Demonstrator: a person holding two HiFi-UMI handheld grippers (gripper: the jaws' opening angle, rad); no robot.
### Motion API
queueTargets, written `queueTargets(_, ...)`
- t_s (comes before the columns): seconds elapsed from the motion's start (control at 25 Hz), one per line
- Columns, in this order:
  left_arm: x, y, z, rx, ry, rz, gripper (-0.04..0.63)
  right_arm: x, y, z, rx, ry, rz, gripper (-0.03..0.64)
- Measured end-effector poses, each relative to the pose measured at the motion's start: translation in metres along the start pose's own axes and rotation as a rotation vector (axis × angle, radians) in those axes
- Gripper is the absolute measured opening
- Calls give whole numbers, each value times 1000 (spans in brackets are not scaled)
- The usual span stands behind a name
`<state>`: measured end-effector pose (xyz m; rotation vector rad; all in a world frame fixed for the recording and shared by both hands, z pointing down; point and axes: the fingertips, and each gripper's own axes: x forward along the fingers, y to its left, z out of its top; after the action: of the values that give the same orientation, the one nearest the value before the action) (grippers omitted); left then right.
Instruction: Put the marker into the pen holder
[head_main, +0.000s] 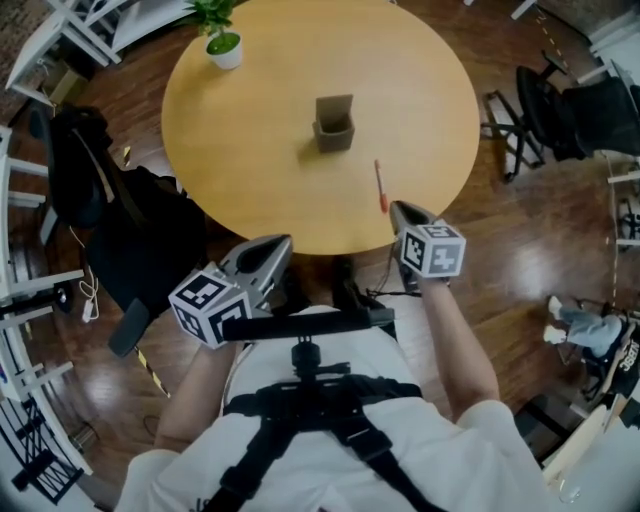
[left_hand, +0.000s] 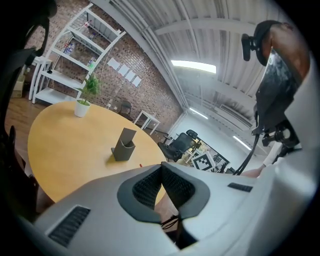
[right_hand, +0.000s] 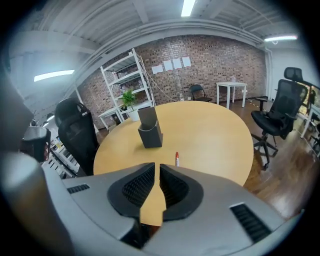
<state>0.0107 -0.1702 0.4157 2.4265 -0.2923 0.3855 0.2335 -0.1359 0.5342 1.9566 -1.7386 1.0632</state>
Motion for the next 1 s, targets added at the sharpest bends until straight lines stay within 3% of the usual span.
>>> queueTargets(0.2,14,-3,0,-12,6,15,-3,33,-17,6,-94,72,4,61)
queueTargets(0.6,10,2,-1,-40,-32,121,-3,115,-51,11,-246,268,-21,88)
queueTargets(0.76,8,2,-1,-63,-48,171,-3,136,-58,11,-233,336,-24,89)
queueTargets(1.0,7,3,-8,-66,-55,185,-3,160,-54,13,-192,434,1,89)
